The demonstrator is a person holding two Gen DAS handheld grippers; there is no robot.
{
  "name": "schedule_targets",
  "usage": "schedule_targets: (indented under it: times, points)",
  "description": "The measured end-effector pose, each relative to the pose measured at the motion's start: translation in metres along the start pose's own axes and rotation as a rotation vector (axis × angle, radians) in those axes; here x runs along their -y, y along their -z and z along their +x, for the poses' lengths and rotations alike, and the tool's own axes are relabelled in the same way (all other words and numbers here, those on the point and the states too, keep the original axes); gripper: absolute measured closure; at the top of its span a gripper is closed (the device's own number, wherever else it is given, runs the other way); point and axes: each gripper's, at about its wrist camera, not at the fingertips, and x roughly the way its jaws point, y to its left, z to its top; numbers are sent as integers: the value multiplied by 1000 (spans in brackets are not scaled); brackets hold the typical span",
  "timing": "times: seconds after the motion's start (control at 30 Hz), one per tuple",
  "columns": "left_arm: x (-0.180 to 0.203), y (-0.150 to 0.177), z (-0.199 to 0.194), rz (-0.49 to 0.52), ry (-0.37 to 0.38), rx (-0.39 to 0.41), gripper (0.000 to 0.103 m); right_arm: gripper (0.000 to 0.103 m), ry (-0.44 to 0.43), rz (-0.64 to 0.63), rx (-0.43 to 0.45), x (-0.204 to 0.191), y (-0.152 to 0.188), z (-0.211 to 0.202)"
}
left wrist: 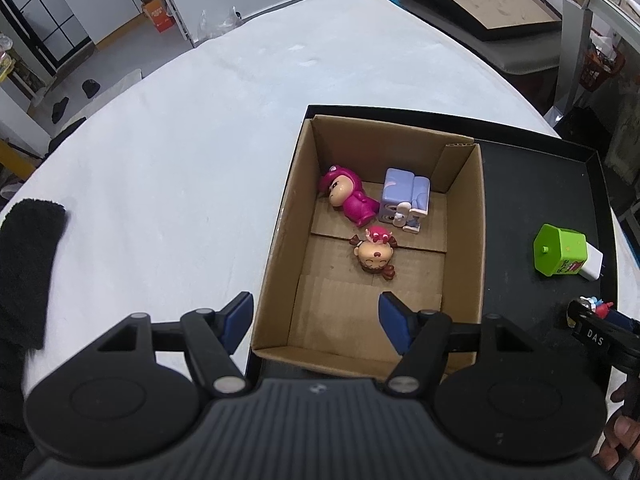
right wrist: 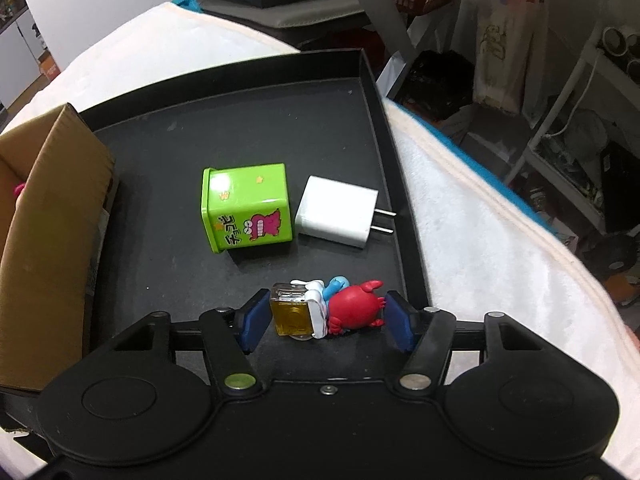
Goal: Organize rigid objects
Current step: 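Grasp the glass jar with red-blue figure in the right gripper, lift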
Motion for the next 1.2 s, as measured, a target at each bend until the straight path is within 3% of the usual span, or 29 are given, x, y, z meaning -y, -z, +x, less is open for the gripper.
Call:
schedule_targets:
  times: [0.77, 1.2]
  points:
    - [-48, 2, 17, -32, 75, 12, 35, 44, 0, -71, 110, -41, -17, -71]
    - [-63, -2, 31, -12, 130, 30, 37, 44, -51, -135, 167, -84, -30, -102]
